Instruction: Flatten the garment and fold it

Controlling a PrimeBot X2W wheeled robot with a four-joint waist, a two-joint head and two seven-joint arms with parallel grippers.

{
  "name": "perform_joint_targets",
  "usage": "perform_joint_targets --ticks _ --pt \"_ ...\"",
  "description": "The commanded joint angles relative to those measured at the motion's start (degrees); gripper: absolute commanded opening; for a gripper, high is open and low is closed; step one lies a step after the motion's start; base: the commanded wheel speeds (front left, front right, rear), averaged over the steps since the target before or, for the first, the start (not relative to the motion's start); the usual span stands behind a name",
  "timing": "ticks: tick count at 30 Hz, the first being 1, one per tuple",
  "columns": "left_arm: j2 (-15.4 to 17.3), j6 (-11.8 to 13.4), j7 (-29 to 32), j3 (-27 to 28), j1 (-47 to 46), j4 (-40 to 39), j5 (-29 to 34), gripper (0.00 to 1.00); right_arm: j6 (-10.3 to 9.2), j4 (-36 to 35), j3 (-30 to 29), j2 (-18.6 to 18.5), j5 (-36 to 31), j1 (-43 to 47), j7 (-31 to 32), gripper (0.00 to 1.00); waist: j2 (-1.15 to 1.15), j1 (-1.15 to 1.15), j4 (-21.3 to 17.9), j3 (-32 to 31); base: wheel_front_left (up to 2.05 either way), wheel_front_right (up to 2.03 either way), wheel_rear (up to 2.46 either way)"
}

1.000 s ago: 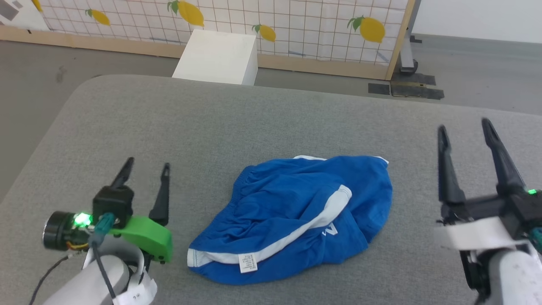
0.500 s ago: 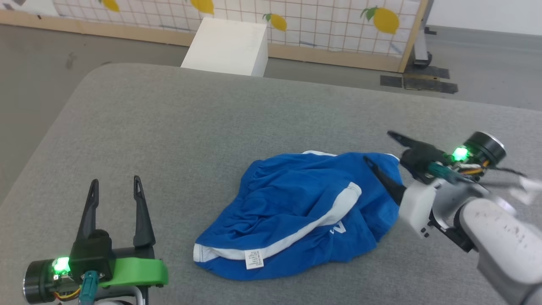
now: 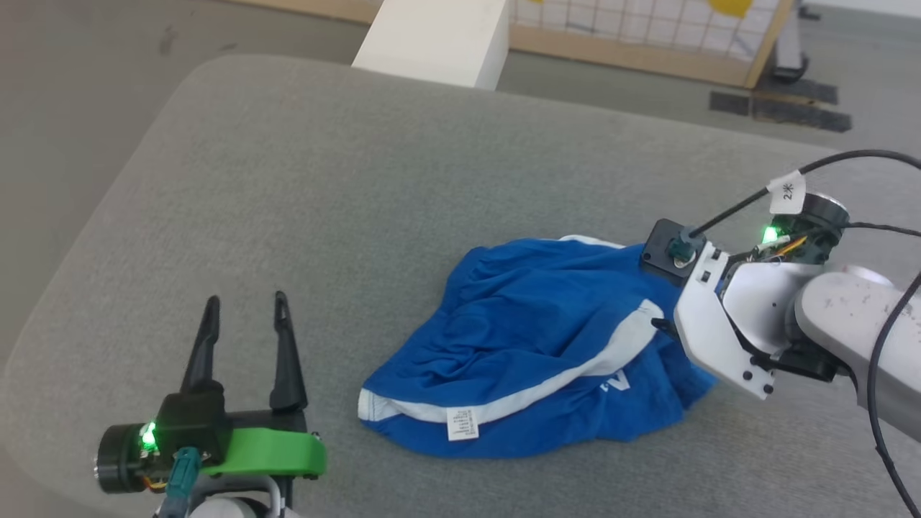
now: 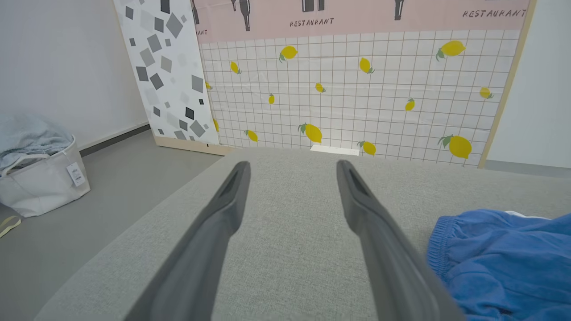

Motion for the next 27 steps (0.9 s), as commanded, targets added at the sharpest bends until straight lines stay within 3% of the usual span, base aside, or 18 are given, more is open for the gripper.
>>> perform_joint_targets --ticks 1,5,11,13,14,19,27 --pt "-1.1 -1.1 -0.2 0.6 -1.3 0.4 0.8 1.00 -0.09 0.4 0.5 0.3 1.0 -0.5 0.8 1.00 0.00 0.00 2.8 2.8 0.00 0.00 0.00" --pt "-3.2 -3.3 -0.2 2.0 -2.2 1.2 1.7 1.00 -0.09 1.0 0.8 1.2 1.1 1.0 4.6 1.00 0.00 0.00 4.8 4.7 0.00 0.00 0.00" --pt "-4.9 -5.3 -0.2 3.6 -3.0 1.7 2.6 1.00 -0.09 2.4 0.8 2.0 0.3 3.0 5.1 1.00 0.00 0.00 6.5 6.5 0.00 0.00 0.00" --pt "-5.2 -5.7 -0.2 4.0 -3.0 1.9 2.8 1.00 -0.09 2.6 0.8 2.1 -0.2 3.6 5.3 0.21 0.00 0.00 6.6 6.7 0.00 0.00 0.00" --pt "-5.3 -5.8 -0.2 4.2 -3.1 1.9 2.8 1.00 -0.09 2.6 0.8 2.1 -0.1 3.8 5.3 0.00 0.00 0.00 6.6 6.8 0.00 0.00 0.00" --pt "-5.6 -6.3 -0.2 5.4 -3.1 2.4 2.9 1.00 -0.09 2.0 0.8 2.3 0.4 2.5 2.6 0.00 0.00 0.00 5.2 6.2 0.00 0.00 0.00" --pt "-5.7 -7.2 -0.2 7.3 -1.1 2.6 3.3 1.00 -0.09 -0.6 0.8 -0.4 0.5 -1.1 -12.3 0.00 0.00 0.00 0.1 1.6 0.00 0.00 0.00"
